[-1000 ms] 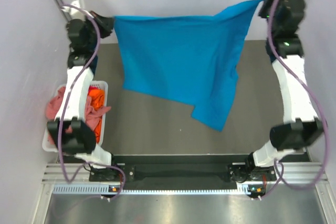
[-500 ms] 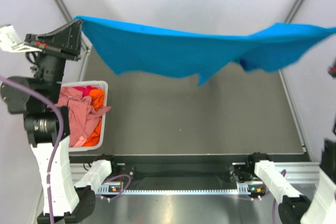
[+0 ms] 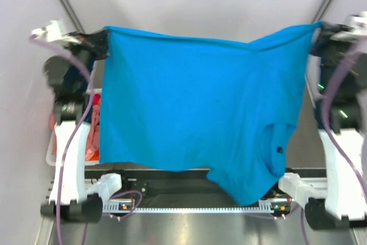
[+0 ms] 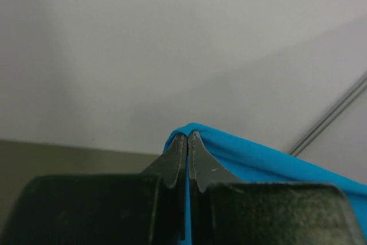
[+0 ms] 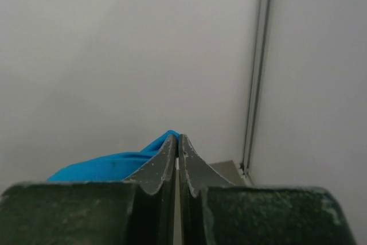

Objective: Fold and stack the t-shirts
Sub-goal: Flatten the tshirt out

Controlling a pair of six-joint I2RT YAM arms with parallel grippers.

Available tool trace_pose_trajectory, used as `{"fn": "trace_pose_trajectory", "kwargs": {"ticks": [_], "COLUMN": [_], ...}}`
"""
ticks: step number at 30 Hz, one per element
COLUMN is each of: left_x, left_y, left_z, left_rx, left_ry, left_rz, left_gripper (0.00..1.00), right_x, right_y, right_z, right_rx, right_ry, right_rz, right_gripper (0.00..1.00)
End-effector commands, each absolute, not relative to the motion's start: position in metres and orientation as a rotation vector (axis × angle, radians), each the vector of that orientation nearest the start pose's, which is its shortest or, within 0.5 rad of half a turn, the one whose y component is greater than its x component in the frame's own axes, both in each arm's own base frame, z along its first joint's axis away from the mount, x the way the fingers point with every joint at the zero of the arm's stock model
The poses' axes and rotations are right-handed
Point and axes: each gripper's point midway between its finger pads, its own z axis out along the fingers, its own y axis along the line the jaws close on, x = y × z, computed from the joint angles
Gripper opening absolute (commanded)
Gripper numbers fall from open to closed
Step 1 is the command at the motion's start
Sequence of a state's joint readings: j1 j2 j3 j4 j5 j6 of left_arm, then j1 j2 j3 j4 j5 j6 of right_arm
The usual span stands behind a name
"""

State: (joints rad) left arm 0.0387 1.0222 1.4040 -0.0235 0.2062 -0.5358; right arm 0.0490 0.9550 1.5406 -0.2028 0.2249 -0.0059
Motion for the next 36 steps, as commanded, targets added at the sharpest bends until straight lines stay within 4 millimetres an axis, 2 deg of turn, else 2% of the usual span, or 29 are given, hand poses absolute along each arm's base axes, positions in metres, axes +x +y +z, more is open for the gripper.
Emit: {"fn": "trace_pose_trajectory", "kwargs": {"ticks": [1,2,3,4,5,6,8,9,10,11,12,13,14,15,16,18,23,26,27,28,29,30,31,32,33,36], "left_x": [0.407,0.421,0.450,0.464,0.478,0.505,0.530,0.554,0.567,0.579,0.602,0.613,0.634,0.643,0.651,0.673,0.709,0.716,0.718,0.718,0.718,0.716,0.715,0.714,0.711,0.703], "left_y": [-0.026,-0.026,-0.026,-0.025,-0.026,-0.027,-0.025,-0.020,-0.018,-0.019,-0.017,-0.017,-0.015,-0.016,-0.016,-0.015,-0.017,-0.019,-0.020,-0.016,-0.016,-0.015,-0.009,-0.006,-0.007,0.000], "left_z": [0.458,0.439,0.402,0.383,0.366,0.330,0.298,0.267,0.254,0.240,0.215,0.203,0.188,0.180,0.175,0.167,0.165,0.161,0.166,0.167,0.167,0.167,0.167,0.167,0.163,0.156], "left_rx": [-0.233,-0.237,-0.247,-0.249,-0.246,-0.245,-0.239,-0.261,-0.252,-0.249,-0.251,-0.236,-0.235,-0.223,-0.218,-0.213,-0.193,-0.185,-0.183,-0.184,-0.179,-0.183,-0.185,-0.188,-0.189,-0.204], "left_ry": [1.354,1.389,1.453,1.484,1.508,1.561,1.620,1.669,1.684,1.703,1.733,1.753,1.767,1.778,1.781,1.762,1.700,1.694,1.684,1.682,1.685,1.691,1.696,1.700,1.718,1.755], "left_rz": [-0.456,-0.450,-0.451,-0.444,-0.446,-0.452,-0.431,-0.411,-0.396,-0.391,-0.385,-0.380,-0.378,-0.375,-0.377,-0.378,-0.416,-0.446,-0.456,-0.460,-0.473,-0.482,-0.485,-0.494,-0.522,-0.598], "left_gripper": [0.00,0.00,0.00,0.00,0.00,0.00,0.00,0.00,0.00,0.00,0.00,0.00,0.00,0.00,0.00,0.00,0.00,0.00,0.00,0.00,0.00,0.00,0.00,0.00,0.00,0.00], "right_x": [0.371,0.384,0.409,0.426,0.440,0.468,0.500,0.527,0.545,0.560,0.582,0.600,0.617,0.635,0.641,0.661,0.677,0.676,0.673,0.668,0.662,0.651,0.645,0.635,0.623,0.594], "right_y": [-0.023,-0.021,-0.018,-0.016,-0.013,-0.011,-0.002,0.000,0.002,0.004,0.006,0.007,0.009,0.011,0.013,0.016,0.018,0.015,0.014,0.014,0.014,0.014,0.014,0.013,0.013,0.019], "right_z": [0.468,0.463,0.433,0.399,0.396,0.355,0.330,0.283,0.287,0.272,0.226,0.232,0.189,0.208,0.194,0.183,0.180,0.185,0.190,0.190,0.208,0.196,0.198,0.219,0.201,0.196], "right_rx": [0.127,0.128,0.115,0.116,0.107,0.095,0.089,0.088,0.089,0.089,0.092,0.097,0.097,0.108,0.108,0.115,0.157,0.183,0.198,0.205,0.205,0.218,0.229,0.236,0.256,0.293], "right_ry": [1.373,1.336,1.387,1.438,1.403,1.481,1.516,1.609,1.602,1.631,1.717,1.721,1.800,1.765,1.812,1.826,1.810,1.810,1.812,1.825,1.802,1.836,1.833,1.803,1.840,1.868], "right_rz": [-0.127,-0.115,-0.108,-0.104,-0.091,-0.091,-0.037,-0.037,-0.023,-0.016,-0.006,-0.002,0.002,0.019,0.027,0.058,0.090,0.088,0.090,0.093,0.097,0.099,0.103,0.105,0.111,0.160], "right_gripper": [0.00,0.00,0.00,0.00,0.00,0.00,0.00,0.00,0.00,0.00,0.00,0.00,0.00,0.00,0.00,0.00,0.00,0.00,0.00,0.00,0.00,0.00,0.00,0.00,0.00,0.00]}}
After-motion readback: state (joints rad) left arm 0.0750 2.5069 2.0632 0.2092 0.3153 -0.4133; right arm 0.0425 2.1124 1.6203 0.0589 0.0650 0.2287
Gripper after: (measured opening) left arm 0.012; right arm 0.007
